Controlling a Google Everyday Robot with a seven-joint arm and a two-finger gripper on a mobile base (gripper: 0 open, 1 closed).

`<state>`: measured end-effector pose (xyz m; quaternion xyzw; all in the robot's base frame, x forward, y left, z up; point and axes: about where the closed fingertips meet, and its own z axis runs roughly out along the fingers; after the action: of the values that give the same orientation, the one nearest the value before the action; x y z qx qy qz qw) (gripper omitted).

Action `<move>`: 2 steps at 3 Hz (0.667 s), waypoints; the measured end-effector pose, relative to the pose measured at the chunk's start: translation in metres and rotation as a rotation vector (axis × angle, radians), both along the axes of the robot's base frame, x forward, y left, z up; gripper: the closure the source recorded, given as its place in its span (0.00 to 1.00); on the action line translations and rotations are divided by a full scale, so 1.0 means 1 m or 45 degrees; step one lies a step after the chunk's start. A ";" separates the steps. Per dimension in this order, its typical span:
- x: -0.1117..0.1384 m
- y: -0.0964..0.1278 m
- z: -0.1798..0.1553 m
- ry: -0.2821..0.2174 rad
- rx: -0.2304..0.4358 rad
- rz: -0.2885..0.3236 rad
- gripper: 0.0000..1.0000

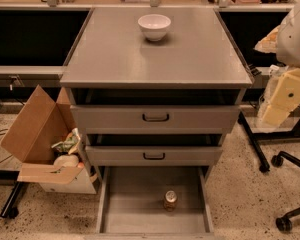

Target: Pick orange can from bottom drawer and place on counter

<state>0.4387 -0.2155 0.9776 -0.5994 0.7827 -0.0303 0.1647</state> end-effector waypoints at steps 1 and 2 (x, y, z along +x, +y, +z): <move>0.002 0.001 -0.016 0.005 0.045 0.037 0.00; 0.004 0.008 -0.096 0.057 0.192 0.122 0.00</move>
Offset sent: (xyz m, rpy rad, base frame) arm 0.0095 0.0087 -0.1628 0.2310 0.0753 0.1410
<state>0.4432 -0.2073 0.8815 -0.6226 0.7567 0.0502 0.1930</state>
